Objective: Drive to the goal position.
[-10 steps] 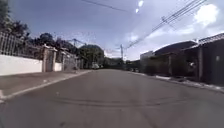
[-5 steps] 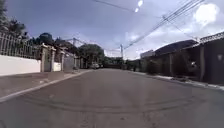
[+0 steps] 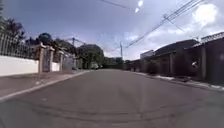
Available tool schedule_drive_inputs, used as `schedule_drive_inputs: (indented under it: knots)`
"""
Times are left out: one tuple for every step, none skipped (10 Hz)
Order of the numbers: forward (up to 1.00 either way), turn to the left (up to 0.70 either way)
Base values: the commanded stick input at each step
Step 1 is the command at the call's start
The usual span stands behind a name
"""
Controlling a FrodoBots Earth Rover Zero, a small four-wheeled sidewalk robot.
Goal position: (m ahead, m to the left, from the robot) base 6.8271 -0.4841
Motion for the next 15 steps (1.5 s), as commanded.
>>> schedule_drive_inputs:
  knots:
    - [0.45,0.0]
    - [0.45,0.0]
    - [0.45,0.0]
    - [0.45,0.0]
    - [0.45,0.0]
    - [0.45,0.0]
    - [0.45,0.0]
    - [0.45,0.0]
    - [0.45,0.0]
    - [0.45,0.0]
    - [0.45,0.0]
    - [0.45,0.0]
    - [0.45,0.0]
    - [0.45,0.0]
    - [0.45,0.0]
